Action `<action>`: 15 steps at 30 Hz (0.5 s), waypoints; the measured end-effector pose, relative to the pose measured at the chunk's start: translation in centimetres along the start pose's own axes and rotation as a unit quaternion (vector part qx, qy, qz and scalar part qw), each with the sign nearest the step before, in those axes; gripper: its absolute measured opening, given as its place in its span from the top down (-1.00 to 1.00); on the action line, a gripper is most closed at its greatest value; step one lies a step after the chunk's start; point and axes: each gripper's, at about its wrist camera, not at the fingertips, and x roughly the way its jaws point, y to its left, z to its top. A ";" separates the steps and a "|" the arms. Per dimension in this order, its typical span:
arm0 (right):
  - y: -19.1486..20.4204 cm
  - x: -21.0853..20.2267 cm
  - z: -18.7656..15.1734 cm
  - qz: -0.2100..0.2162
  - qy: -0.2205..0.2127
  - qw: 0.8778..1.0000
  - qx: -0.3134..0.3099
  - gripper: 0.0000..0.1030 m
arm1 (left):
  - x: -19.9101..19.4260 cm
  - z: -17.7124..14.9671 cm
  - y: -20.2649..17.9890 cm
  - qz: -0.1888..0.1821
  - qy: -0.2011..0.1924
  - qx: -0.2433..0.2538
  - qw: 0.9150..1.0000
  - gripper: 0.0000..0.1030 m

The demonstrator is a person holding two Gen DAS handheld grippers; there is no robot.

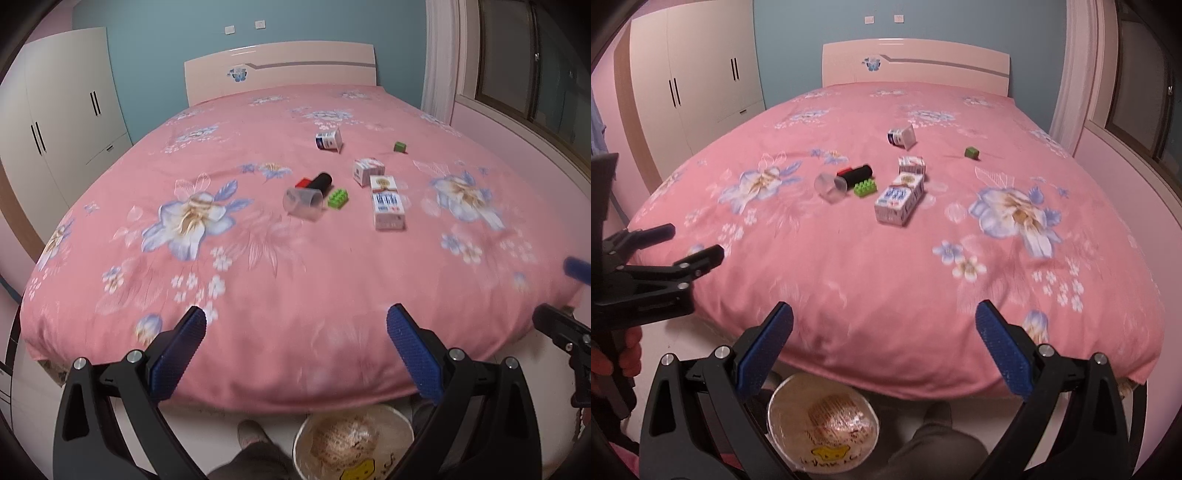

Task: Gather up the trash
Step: 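Grasp the clear plastic cup with the left tool while the right tool grasps the white milk carton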

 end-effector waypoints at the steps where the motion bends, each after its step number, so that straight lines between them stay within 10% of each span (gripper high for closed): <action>1: -0.2 0.2 0.4 -0.001 -0.003 1.000 0.000 -0.87 | 0.5 0.7 0.0 0.001 -0.002 0.000 1.000 -0.93; 15: -1.1 9.0 6.1 -0.010 0.003 1.000 0.001 -0.87 | 9.7 6.2 -0.4 -0.008 0.006 0.020 1.000 -0.93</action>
